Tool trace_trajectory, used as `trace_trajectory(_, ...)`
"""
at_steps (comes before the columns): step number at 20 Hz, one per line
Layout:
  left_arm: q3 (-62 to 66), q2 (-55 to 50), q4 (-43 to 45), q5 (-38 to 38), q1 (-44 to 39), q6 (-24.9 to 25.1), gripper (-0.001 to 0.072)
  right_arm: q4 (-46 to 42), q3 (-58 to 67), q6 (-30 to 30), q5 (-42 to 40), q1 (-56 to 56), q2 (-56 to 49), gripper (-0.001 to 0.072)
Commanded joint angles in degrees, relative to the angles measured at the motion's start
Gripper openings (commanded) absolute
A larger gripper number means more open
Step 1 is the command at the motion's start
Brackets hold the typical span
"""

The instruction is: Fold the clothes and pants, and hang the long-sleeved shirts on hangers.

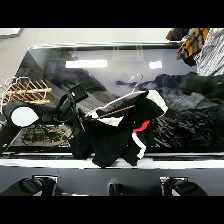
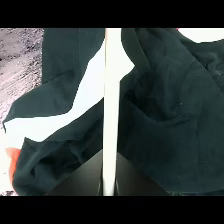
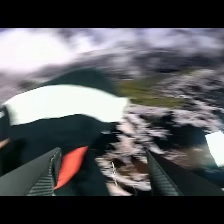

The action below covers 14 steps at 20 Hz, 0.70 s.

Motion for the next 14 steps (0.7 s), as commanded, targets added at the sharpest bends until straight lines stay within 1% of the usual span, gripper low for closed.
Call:
trace_trajectory(1,-0.04,-0.07,0.02,0.0,0.0,0.0,0.0035,16.52,-0.02,-26.25,0.5,-19.54,-2.82,0.0597)
trace_trajectory(2,-0.04,-0.04,0.02,0.0,0.0,0.0,0.0036,19.15,-0.02,-34.58,1.92,-22.29,-4.42,0.0602)
trace_trajectory(4,-0.04,-0.07,0.04,-0.02,0.0,0.02,0.0036,20.57,-0.02,-53.86,2.29,-23.06,-8.0,0.0613)
trace_trajectory(5,-0.04,-0.04,0.04,-0.02,0.02,0.02,0.0036,23.58,-0.02,-61.37,1.77,-23.08,-10.05,0.0613)
trace_trajectory(6,-0.04,-0.04,0.04,-0.02,0.02,0.0,0.0035,27.47,-0.02,-65.59,1.33,-23.06,-12.39,0.0614)
trace_trajectory(8,-0.04,-0.07,0.04,0.0,0.02,0.02,0.0036,33.2,-0.02,-71.14,1.4,-23.06,-17.0,0.0614)
trace_trajectory(9,-0.04,-0.09,0.04,-0.02,0.02,0.0,0.0035,33.81,-0.02,-73.35,1.16,-23.08,-19.28,0.0613)
trace_trajectory(12,-0.04,-0.17,0.04,-0.02,0.02,0.02,0.0036,36.2,-0.04,-77.18,-1.77,-23.06,-25.16,0.061)
trace_trajectory(14,-0.04,-0.17,0.04,-0.04,0.02,0.02,0.0036,39.6,-0.04,-80.28,-3.45,-23.06,-28.55,0.0609)
